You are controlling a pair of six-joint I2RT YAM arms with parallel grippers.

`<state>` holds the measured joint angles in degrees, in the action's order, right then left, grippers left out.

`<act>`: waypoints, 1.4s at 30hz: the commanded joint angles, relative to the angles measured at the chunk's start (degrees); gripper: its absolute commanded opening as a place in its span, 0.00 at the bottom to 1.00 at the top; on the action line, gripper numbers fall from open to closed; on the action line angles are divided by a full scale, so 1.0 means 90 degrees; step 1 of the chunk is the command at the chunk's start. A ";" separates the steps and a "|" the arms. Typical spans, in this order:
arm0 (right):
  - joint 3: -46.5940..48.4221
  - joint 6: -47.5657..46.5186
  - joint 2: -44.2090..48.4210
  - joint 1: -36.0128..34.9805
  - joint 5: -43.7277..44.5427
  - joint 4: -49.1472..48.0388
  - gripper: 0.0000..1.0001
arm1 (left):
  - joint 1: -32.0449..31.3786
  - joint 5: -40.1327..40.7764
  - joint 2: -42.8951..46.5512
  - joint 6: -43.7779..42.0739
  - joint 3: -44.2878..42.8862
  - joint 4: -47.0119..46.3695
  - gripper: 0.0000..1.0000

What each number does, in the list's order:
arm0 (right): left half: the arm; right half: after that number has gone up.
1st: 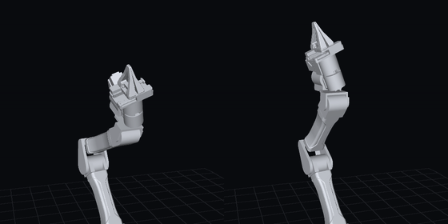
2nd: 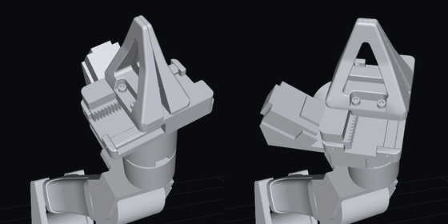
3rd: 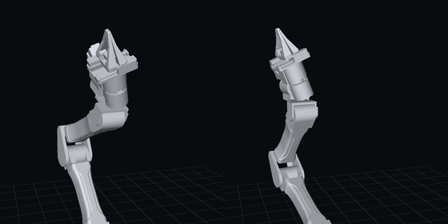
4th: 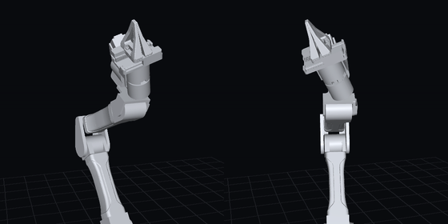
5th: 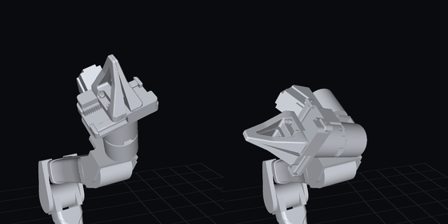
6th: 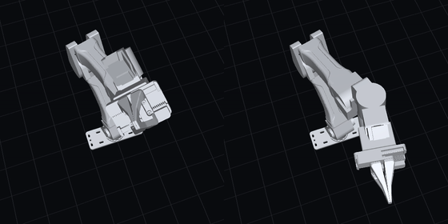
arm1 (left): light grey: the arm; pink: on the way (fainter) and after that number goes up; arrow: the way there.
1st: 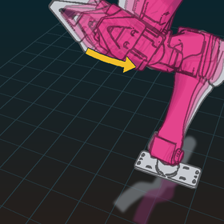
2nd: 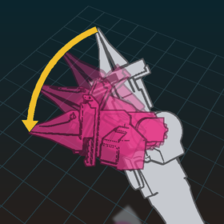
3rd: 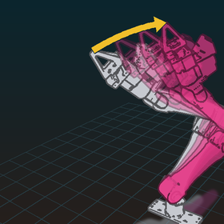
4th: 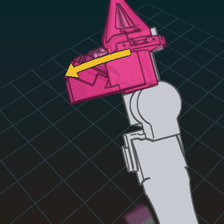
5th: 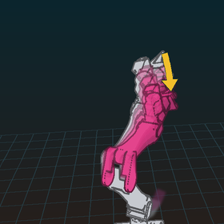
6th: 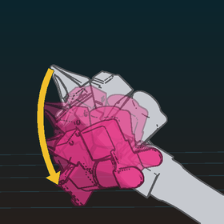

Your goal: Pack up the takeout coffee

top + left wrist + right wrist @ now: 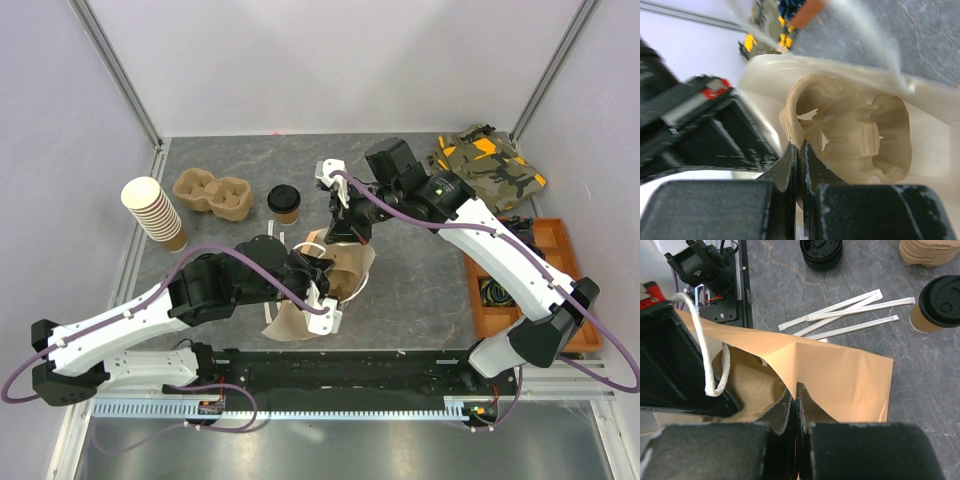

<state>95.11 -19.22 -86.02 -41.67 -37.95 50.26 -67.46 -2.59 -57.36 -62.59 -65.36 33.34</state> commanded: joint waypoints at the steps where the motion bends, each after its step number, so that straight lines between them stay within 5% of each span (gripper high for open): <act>1: -0.0040 0.0075 0.0056 -0.0028 -0.0265 -0.0076 0.00 | 0.0035 0.0005 0.0036 0.0421 0.0075 0.0172 0.02; 18: -0.0246 -0.0276 0.0046 -0.0009 -0.0421 -0.0213 0.00 | 0.0113 0.0170 -0.0237 0.0723 0.0602 -0.0082 0.03; 20: -0.0255 -0.0315 0.0036 0.0001 -0.0412 -0.0194 0.00 | 0.0123 0.0229 -0.0267 0.0743 0.0573 -0.0091 0.08; 27: -0.0314 -0.0432 0.0017 0.0001 -0.0373 -0.0184 0.00 | 0.0123 0.0259 -0.0325 0.0831 0.0047 -0.0062 0.53; 42: -0.0392 -0.0794 0.0114 0.0011 0.0232 -0.0164 0.00 | -0.0024 -0.0112 -0.0130 0.0919 -0.1096 -0.0004 0.69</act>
<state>91.35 -24.45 -86.04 -41.52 -37.91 49.65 -67.07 -1.10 -59.99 -56.84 -70.81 34.30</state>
